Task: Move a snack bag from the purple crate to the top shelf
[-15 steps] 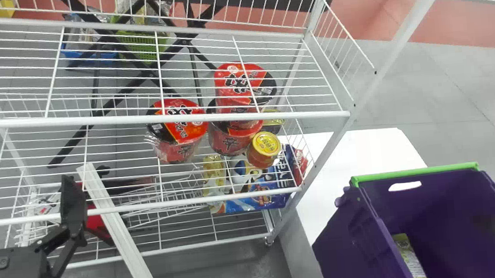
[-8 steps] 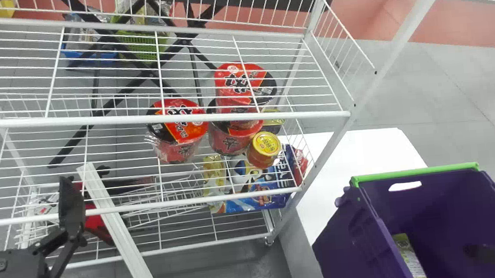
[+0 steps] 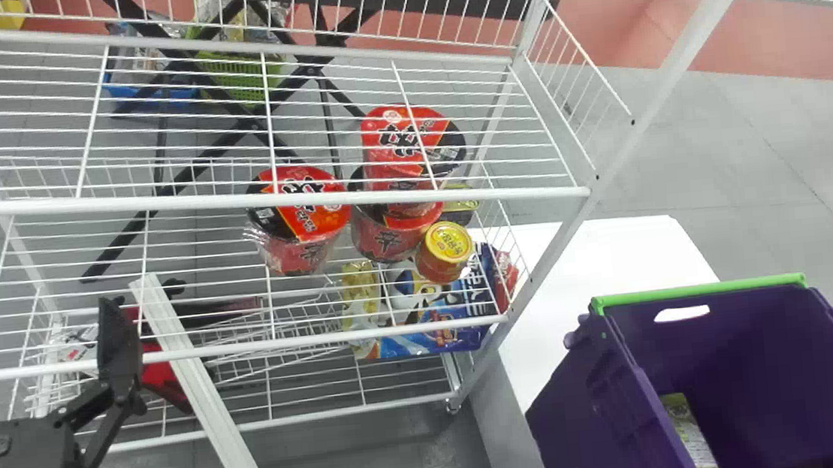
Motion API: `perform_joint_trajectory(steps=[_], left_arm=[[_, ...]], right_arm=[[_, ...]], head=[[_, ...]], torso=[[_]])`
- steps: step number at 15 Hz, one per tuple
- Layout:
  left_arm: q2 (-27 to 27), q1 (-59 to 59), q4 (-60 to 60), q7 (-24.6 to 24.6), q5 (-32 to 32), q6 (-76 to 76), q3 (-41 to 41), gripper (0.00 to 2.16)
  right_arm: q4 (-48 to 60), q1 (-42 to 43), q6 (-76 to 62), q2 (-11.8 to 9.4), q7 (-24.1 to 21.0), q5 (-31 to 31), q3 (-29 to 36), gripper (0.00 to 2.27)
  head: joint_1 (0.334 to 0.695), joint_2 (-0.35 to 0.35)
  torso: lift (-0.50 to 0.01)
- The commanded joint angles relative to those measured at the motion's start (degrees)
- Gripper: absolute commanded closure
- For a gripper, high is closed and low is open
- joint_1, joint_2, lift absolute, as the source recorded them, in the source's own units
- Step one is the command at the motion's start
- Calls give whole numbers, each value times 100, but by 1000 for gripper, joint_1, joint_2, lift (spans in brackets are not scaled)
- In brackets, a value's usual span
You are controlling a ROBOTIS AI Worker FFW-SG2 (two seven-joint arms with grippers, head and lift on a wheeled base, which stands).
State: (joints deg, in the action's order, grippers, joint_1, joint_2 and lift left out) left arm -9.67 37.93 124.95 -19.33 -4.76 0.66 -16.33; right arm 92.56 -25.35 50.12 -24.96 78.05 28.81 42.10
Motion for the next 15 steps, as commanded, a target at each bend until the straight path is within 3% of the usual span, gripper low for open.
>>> perform_joint_trajectory(steps=[1, 4, 9, 15], left_arm=[[0, -48, -41, -9, 19, 0, 15, 113], [0, -101, -111, -9, 28, 0, 15, 113], [0, -198, -252, -1, 107, -105, 42, 113], [18, -259, -410, 43, 212, -228, 147, 113]], right_arm=[[-582, 56, -270, -124, 28, 353, -272, -2], [-1206, 65, -534, -211, 28, 582, -466, -2], [-1654, 65, -516, -185, 28, 837, -650, -2], [-1856, -128, -516, 26, 28, 854, -650, -2]], head=[[695, -350], [695, -350], [695, -350], [695, -350]], torso=[[-455], [-455], [-455], [-455]])
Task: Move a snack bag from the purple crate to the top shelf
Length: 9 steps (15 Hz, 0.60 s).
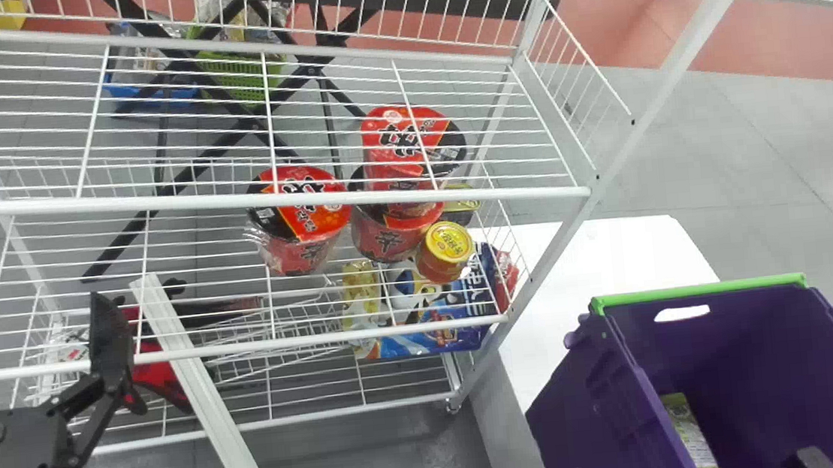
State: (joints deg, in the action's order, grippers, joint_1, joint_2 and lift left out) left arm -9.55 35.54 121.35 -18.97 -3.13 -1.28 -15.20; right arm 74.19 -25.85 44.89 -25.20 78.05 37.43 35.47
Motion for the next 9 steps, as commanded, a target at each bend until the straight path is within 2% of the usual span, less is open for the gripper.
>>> perform_joint_trajectory(steps=[1, 6, 9], left_arm=[[14, -38, -85, 16, 58, -69, 35, 113], [23, -100, -182, 43, 102, -228, 61, 113], [23, -126, -234, 43, 120, -263, 70, 113]], right_arm=[[-45, -96, 7, 103, 28, 1, 39, -2], [-63, -210, 42, 253, 28, 45, 4, 43], [-177, -210, 148, 297, 26, 264, -251, 43]], head=[[695, -350], [695, -350], [695, -350]], torso=[[-455], [-455], [-455]])
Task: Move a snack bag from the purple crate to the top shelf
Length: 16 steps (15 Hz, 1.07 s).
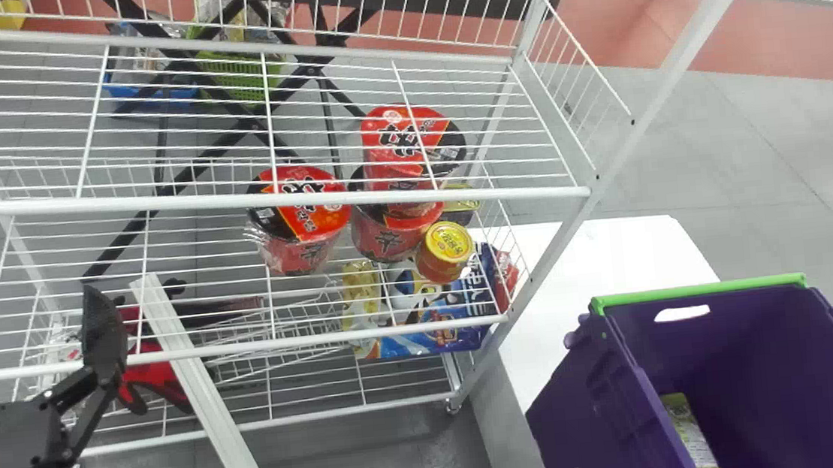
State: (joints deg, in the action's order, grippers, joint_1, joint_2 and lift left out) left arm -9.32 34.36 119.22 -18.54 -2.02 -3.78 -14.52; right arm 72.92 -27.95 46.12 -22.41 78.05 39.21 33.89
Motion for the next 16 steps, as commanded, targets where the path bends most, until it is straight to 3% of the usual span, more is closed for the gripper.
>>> perform_joint_trajectory(steps=[1, 10, 16], left_arm=[[0, -17, -22, -9, 9, -30, 10, 113], [-9, -53, -57, -36, 9, -12, 10, 113], [-18, -44, -39, -45, 9, -12, 10, 110]], right_arm=[[-93, 0, 7, 18, -79, 87, -137, 43], [-137, 79, 464, 158, -861, 149, -462, 83], [-93, 79, 534, 167, -923, 149, -366, 147]], head=[[695, -350], [695, -350], [695, -350]], torso=[[-455], [-455], [-455]])
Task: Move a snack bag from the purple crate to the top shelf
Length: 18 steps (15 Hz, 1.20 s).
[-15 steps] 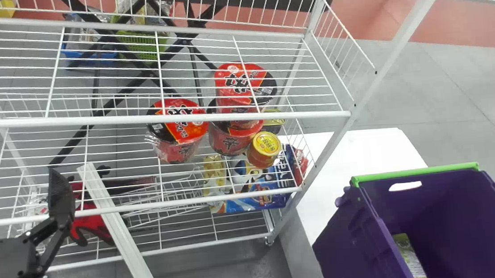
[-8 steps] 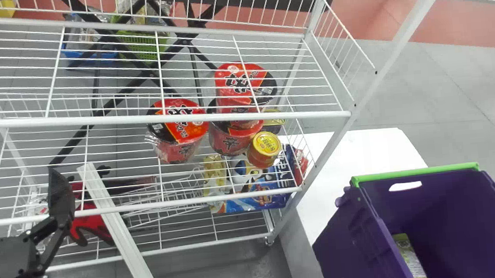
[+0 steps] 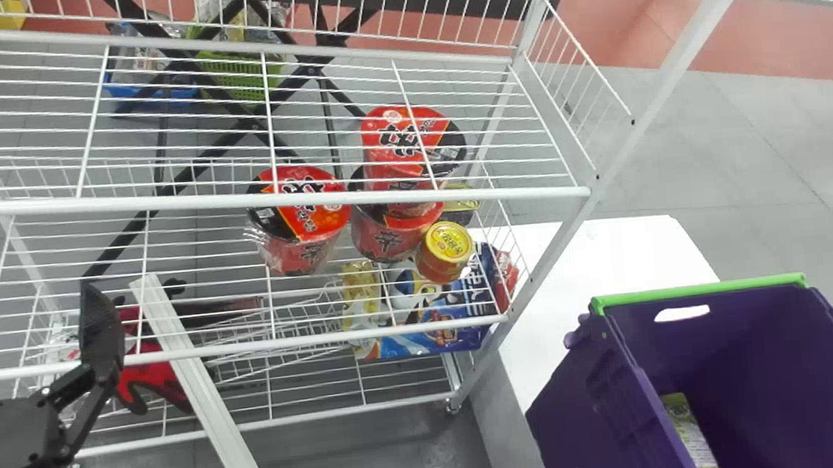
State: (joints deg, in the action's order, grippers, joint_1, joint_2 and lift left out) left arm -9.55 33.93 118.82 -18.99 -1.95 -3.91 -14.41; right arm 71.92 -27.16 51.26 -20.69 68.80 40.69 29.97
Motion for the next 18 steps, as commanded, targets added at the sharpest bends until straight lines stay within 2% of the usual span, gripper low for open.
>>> perform_joint_trajectory(steps=[1, 6, 10, 18], left_arm=[[5, 0, 0, 0, 2, 0, 9, 110], [-3, -9, -17, 18, 28, 0, 44, 110], [-3, -9, -17, 62, 63, -17, 70, 110], [-12, 0, -17, 53, 72, -35, 88, 110]], right_arm=[[33, 0, 21, 3, 11, 0, 44, 154], [121, -114, -383, 109, 19, -149, 308, 191], [59, -308, -1403, 170, 37, -642, 774, 191], [209, -299, -1280, 346, -33, -650, 765, 191]], head=[[695, -350], [695, -350], [695, -350], [695, -350]], torso=[[-455], [-455], [-455], [-455]])
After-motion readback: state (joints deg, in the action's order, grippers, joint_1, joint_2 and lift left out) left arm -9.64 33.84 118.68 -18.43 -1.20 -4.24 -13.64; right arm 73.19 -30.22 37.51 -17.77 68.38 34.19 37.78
